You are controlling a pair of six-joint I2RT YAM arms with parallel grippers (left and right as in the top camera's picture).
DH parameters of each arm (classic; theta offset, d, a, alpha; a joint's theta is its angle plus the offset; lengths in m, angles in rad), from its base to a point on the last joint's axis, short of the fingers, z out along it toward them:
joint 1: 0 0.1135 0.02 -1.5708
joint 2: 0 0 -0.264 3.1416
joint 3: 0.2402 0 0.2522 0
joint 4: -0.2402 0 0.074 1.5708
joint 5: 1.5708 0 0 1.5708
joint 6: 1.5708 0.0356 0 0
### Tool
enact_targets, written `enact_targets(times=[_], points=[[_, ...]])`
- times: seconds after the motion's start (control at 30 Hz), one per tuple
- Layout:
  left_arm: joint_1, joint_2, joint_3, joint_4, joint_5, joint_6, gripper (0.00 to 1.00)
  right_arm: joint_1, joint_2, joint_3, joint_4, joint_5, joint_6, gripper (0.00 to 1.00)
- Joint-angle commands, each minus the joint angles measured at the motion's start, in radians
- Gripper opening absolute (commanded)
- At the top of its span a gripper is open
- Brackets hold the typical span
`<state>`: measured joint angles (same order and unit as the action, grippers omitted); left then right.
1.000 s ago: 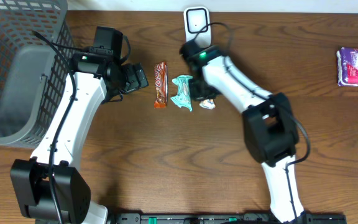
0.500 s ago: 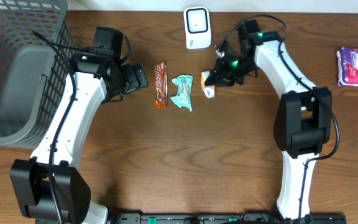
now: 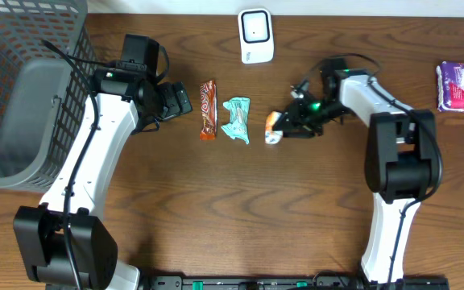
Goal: Scan the item barcode
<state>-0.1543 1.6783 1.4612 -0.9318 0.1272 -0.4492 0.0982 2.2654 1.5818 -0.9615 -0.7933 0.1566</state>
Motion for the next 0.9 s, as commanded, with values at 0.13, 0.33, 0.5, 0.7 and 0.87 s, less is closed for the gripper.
enact_targets(times=[0.13, 0.33, 0.5, 0.7, 0.87], points=[[0.001, 0.000, 0.009, -0.002, -0.013, -0.001, 0.98, -0.062, -0.048, 0.097, -0.177, 0.348, 0.002, 0.44], [0.001, 0.000, 0.009, -0.002, -0.013, -0.001, 0.98, -0.036, -0.072, 0.180, -0.270, 0.375, -0.024, 0.51], [0.001, 0.000, 0.009, -0.002, -0.013, -0.001, 0.98, 0.002, -0.071, 0.182, -0.259, 0.331, -0.023, 0.58], [0.001, 0.000, 0.009, -0.002, -0.013, -0.002, 0.98, 0.053, -0.071, 0.182, -0.226, 0.332, -0.023, 0.68], [0.001, 0.000, 0.009, -0.002, -0.013, -0.001, 0.98, 0.073, -0.071, 0.182, -0.207, 0.333, -0.023, 0.65]])
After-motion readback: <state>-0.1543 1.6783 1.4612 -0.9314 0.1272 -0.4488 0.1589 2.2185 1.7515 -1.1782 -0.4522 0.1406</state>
